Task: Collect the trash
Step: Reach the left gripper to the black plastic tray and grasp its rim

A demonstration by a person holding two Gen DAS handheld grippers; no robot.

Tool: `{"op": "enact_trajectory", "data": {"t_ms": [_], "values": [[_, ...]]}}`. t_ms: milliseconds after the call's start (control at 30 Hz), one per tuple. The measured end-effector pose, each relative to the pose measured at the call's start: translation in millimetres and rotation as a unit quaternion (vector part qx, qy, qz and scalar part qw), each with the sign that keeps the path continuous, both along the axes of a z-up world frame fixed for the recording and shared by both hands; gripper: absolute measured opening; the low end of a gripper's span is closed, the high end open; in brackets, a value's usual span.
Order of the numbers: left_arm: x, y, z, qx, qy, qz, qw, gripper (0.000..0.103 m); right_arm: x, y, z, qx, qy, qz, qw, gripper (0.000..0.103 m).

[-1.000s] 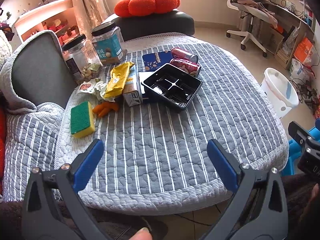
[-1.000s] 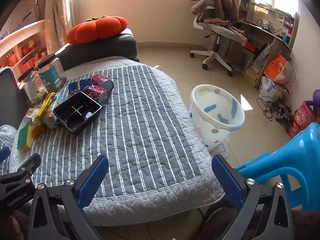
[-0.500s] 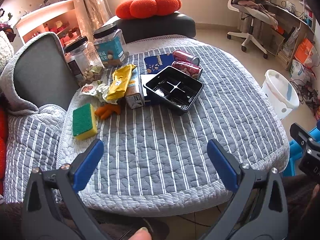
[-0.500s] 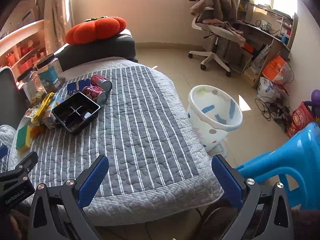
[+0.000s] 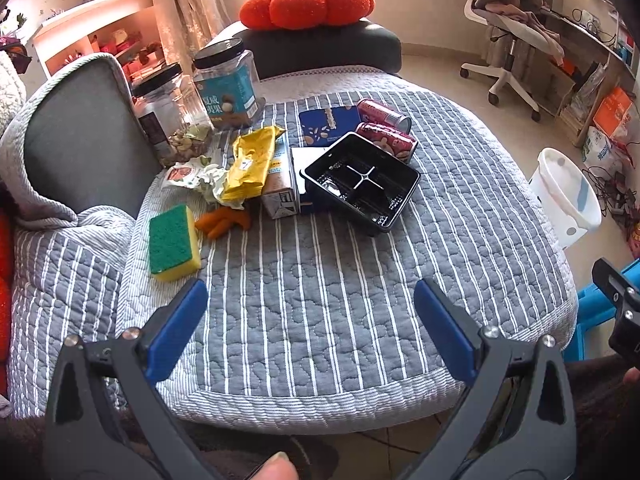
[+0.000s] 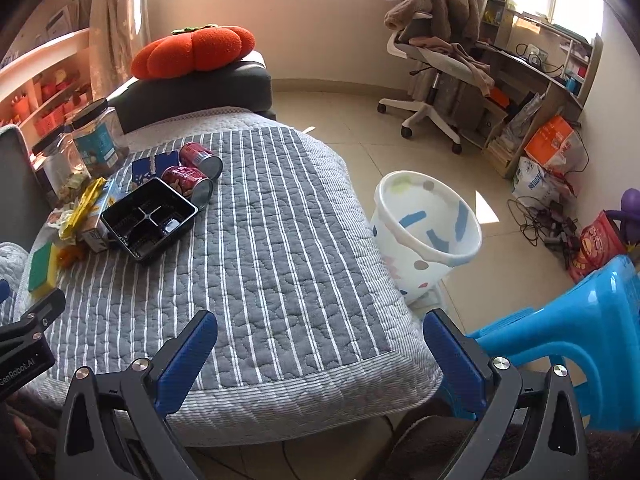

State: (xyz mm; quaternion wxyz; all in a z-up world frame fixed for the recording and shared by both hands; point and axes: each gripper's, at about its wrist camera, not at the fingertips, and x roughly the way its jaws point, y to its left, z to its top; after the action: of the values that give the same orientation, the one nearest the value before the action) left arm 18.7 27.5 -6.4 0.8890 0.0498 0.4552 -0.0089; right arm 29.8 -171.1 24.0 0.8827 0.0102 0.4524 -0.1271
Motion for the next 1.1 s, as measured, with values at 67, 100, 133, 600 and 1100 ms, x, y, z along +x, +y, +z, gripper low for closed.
{"op": "enact_trajectory", "data": {"t_ms": [67,100,133,600,1100], "values": [[10,10,3,-0.013,0.01,0.002,0.9999,0.103,5,-3,7,0.01,0.005,0.004,1.0,0.103],[17,14,5,-0.02,0.018,0.001,0.9996,0.103,9,-4,11,0.016,0.008,0.006,1.0,0.103],[24,18,7,-0.026,0.027,0.0,0.9993,0.103,13,-6,15,0.017,0.012,0.009,1.0,0.103],[131,-19,-31,0.044,0.106,-0.143,0.983,0.1,106,-24,12,0.059,0.091,0.082,0.991,0.103],[194,-38,-87,0.066,0.181,-0.197,0.9615,0.071,151,-39,-47,0.075,0.177,0.082,0.978,0.103]]}}
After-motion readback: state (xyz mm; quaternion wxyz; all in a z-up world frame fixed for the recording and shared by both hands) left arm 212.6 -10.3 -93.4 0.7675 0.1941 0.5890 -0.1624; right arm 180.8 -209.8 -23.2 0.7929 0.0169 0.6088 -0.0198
